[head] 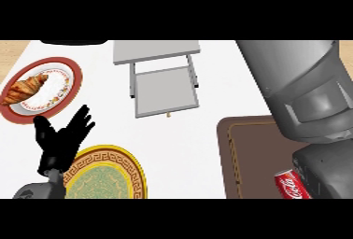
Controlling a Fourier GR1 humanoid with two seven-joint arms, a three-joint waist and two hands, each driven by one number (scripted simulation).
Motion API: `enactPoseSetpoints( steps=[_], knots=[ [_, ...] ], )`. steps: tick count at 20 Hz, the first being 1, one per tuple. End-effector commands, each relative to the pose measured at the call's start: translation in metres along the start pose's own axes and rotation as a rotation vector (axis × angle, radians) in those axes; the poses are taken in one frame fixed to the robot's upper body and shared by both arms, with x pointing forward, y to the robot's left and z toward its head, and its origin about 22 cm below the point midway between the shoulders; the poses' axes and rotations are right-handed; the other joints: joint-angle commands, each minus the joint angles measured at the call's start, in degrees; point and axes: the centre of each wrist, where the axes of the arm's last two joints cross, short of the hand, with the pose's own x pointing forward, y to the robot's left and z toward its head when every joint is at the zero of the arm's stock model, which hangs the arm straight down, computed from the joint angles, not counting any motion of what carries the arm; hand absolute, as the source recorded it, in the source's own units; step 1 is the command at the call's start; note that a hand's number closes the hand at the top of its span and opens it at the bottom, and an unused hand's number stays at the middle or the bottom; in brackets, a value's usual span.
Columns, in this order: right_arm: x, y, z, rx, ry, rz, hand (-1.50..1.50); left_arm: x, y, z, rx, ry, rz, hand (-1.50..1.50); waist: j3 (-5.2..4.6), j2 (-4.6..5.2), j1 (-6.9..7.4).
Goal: Pick the tomato from the tray and place it in the tiered shelf
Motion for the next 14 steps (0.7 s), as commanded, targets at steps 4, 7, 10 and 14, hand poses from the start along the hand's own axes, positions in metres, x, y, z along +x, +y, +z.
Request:
enactPoseSetpoints(
  steps=[4,7,10,14],
  knots=[
    [0.005,-0.042,-0.017,-0.224,0.018,-0.014,-1.5,-0.024,0.009,-0.005,0.028,0.079,0.0,0.0,-0.36,0.14,-1.06],
    [-0.012,-0.08,-0.03,-0.343,0.056,-0.08,-1.5,-0.014,0.013,-0.005,0.027,0.07,0.026,0.0,-0.3,-0.06,-1.83],
    [-0.005,-0.11,-0.035,-0.383,0.086,-0.117,-1.5,-0.017,0.013,0.004,0.026,0.064,0.008,0.0,-0.27,-0.23,-1.36],
    [-0.018,-0.174,-0.04,-0.363,0.101,-0.167,-1.5,-0.025,-0.004,0.01,0.019,0.078,0.018,0.0,-0.22,-0.41,-1.79]
  ],
)
